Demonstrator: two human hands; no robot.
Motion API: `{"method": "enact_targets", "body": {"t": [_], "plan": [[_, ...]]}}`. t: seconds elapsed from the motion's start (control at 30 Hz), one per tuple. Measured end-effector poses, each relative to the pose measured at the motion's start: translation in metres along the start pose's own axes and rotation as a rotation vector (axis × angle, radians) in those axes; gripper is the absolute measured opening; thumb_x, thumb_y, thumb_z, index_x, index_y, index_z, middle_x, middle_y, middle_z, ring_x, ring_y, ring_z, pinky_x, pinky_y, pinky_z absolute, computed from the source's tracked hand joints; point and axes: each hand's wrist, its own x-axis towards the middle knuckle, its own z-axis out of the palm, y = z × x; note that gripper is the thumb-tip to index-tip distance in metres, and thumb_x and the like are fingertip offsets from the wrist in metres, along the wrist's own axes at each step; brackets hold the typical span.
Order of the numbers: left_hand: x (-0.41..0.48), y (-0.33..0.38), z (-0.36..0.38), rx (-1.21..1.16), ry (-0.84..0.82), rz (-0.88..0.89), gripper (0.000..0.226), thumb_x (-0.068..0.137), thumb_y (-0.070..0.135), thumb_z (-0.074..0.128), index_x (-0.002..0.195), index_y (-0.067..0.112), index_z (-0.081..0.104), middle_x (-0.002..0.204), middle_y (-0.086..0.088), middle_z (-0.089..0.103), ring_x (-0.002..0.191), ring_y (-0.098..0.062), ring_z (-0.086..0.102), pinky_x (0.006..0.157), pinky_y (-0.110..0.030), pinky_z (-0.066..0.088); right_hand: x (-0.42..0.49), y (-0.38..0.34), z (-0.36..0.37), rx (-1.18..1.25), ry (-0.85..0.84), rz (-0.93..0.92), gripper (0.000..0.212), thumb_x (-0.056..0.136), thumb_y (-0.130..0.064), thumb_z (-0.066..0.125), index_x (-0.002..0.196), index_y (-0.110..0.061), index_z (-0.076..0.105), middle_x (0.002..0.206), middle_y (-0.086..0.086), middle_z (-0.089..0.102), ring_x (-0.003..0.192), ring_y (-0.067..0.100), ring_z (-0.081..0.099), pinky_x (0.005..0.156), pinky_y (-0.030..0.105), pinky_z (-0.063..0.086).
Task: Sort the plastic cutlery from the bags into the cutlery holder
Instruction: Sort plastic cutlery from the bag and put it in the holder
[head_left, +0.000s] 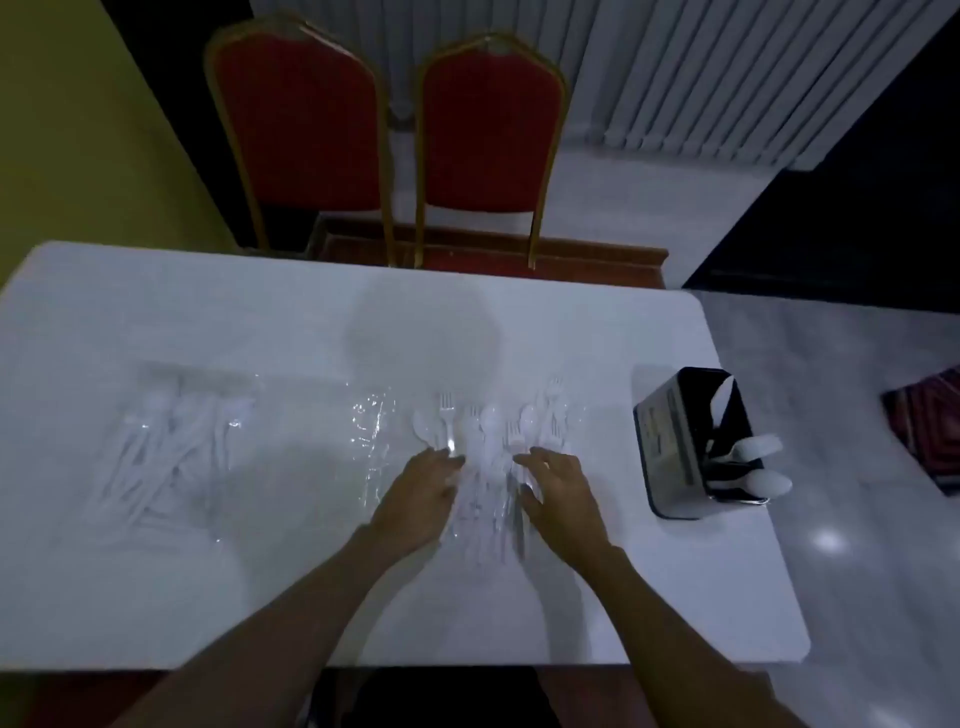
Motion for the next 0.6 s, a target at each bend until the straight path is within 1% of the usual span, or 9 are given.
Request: {"method": "enact_targets", "body": {"t": [0.03,0.1,0.13,0.2,0.27,0.33,0.47,0.53,0.6], "plan": [[0.001,-0.005,0.011,0.068,-0.059,0.04,0.047,0.097,0.019,0.044,0.143,0.015,0.038,0.155,-0.008,0.027,0.146,-0.024,0.017,0.116,-0.029,0.017,0.0,0.006,0.012,-0.034,-0.027,-0.016,0.039,0.088,-0.022,0.064,0.127,-0.02,0.059,0.137,0.007,0.056,0.127,0.031,0.049,0.107,0.039,0.038],[0.003,-0.012,0.027,0.22,-0.138,0.132,0.054,0.097,0.033,0.031,0.149,0.022,0.021,0.16,-0.005,0.004,0.147,-0.024,-0.006,0.118,-0.038,0.012,-0.001,0.015,0.031,-0.125,-0.045,-0.022,0.043,0.09,-0.027,0.061,0.133,-0.022,0.054,0.145,0.01,0.047,0.136,0.033,0.041,0.112,0.04,0.031],[0.004,-0.015,0.037,0.308,-0.191,0.147,0.057,0.097,0.037,0.027,0.151,0.024,0.012,0.16,-0.004,-0.007,0.145,-0.024,-0.014,0.117,-0.042,0.011,-0.003,0.017,0.038,-0.159,-0.07,-0.018,0.046,0.091,-0.027,0.06,0.136,-0.022,0.05,0.148,0.012,0.043,0.139,0.035,0.036,0.113,0.042,0.028],[0.006,-0.017,0.053,0.455,-0.192,0.135,0.062,0.097,0.042,0.025,0.151,0.028,-0.002,0.158,-0.002,-0.019,0.144,-0.027,-0.019,0.116,-0.048,0.01,-0.002,0.026,0.049,-0.199,-0.095,-0.042,0.055,0.094,-0.032,0.054,0.146,-0.025,0.036,0.156,0.012,0.028,0.146,0.035,0.02,0.116,0.047,0.02],[0.011,-0.018,0.061,0.515,-0.134,0.114,0.066,0.094,0.052,0.021,0.151,0.029,-0.003,0.159,-0.003,-0.015,0.145,-0.031,-0.014,0.115,-0.053,0.012,0.005,0.035,0.05,-0.212,-0.122,-0.039,0.06,0.099,-0.042,0.041,0.152,-0.033,0.013,0.162,0.005,0.005,0.149,0.032,-0.002,0.118,0.047,0.006],[0.017,-0.017,0.065,0.543,-0.11,0.079,0.071,0.091,0.062,0.016,0.151,0.027,0.001,0.16,-0.004,-0.008,0.146,-0.034,-0.006,0.113,-0.055,0.014,0.016,0.041,0.048,-0.225,-0.163,-0.041,0.063,0.098,-0.052,0.03,0.151,-0.039,-0.003,0.162,-0.001,-0.009,0.148,0.029,-0.014,0.117,0.047,-0.005],[0.027,-0.012,0.067,0.463,-0.072,-0.026,0.084,0.083,0.071,0.017,0.149,0.027,-0.01,0.157,0.002,-0.023,0.144,-0.028,-0.021,0.113,-0.043,-0.003,0.03,0.053,0.035,-0.276,-0.234,-0.037,0.072,0.094,-0.063,0.019,0.152,-0.033,-0.01,0.159,-0.004,-0.022,0.145,0.026,-0.025,0.117,0.047,-0.012],[0.026,-0.01,0.063,0.427,-0.044,-0.051,0.083,0.083,0.069,0.018,0.148,0.028,-0.014,0.155,0.004,-0.028,0.143,-0.026,-0.025,0.113,-0.04,-0.004,0.03,0.061,0.029,-0.293,-0.238,-0.037,0.075,0.092,-0.065,0.016,0.152,-0.03,-0.012,0.158,-0.004,-0.025,0.144,0.024,-0.027,0.118,0.046,-0.011],[0.02,-0.009,0.061,0.398,-0.058,-0.047,0.081,0.084,0.066,0.018,0.148,0.027,-0.012,0.155,0.005,-0.027,0.143,-0.022,-0.026,0.116,-0.039,-0.001,0.027,0.069,0.024,-0.277,-0.255,-0.035,0.076,0.093,-0.065,0.017,0.152,-0.028,-0.013,0.158,-0.005,-0.024,0.145,0.022,-0.027,0.119,0.046,-0.009]]}}
